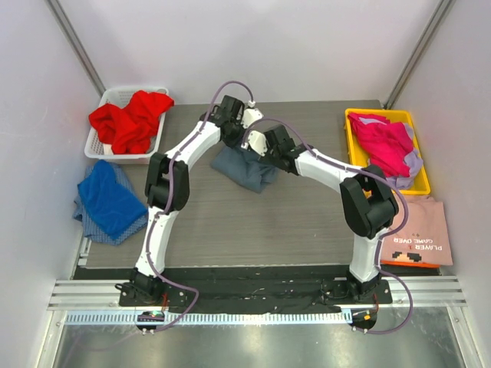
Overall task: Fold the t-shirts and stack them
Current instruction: Fold the long partially folded tshirt into a neat square
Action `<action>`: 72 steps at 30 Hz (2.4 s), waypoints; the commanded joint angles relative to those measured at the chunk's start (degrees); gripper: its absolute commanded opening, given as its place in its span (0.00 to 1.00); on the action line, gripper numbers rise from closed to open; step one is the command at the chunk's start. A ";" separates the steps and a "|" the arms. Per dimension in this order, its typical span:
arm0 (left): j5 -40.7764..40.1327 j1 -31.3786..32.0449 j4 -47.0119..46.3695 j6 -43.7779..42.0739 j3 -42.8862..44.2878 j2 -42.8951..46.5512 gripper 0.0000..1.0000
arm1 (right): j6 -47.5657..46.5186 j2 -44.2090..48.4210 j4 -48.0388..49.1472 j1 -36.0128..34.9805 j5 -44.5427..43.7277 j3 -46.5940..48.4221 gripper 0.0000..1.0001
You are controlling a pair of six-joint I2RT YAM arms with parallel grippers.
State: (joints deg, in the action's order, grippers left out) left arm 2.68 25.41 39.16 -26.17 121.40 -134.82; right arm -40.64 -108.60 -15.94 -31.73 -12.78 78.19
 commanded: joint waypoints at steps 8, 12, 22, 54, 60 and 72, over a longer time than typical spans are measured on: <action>-8.74 -0.89 -9.62 -0.81 2.87 -2.37 0.29 | -4.18 -4.87 2.41 3.60 -4.89 6.18 0.03; -9.88 -0.71 -11.99 -0.20 2.44 -2.55 0.45 | -4.62 -5.75 3.02 5.00 -5.16 7.67 0.03; -13.93 0.25 -16.57 -0.19 1.73 -2.81 0.60 | -4.97 -9.08 3.29 6.24 -6.38 11.63 0.07; 0.13 0.69 -11.47 9.65 4.45 1.69 0.64 | 4.34 -4.87 7.77 7.38 -3.40 9.09 0.55; 0.84 0.69 -13.58 10.18 9.97 -5.87 0.65 | 5.57 -3.91 8.12 7.38 -2.69 7.85 0.56; -7.93 2.63 -15.68 7.46 18.52 -18.89 0.71 | 7.95 -4.35 9.44 7.20 0.47 6.36 0.56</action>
State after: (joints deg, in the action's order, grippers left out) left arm 0.84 26.79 25.67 -16.88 137.84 -151.41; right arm -34.74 -116.09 -9.85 -24.25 -14.35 85.19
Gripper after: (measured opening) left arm 0.701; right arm 0.558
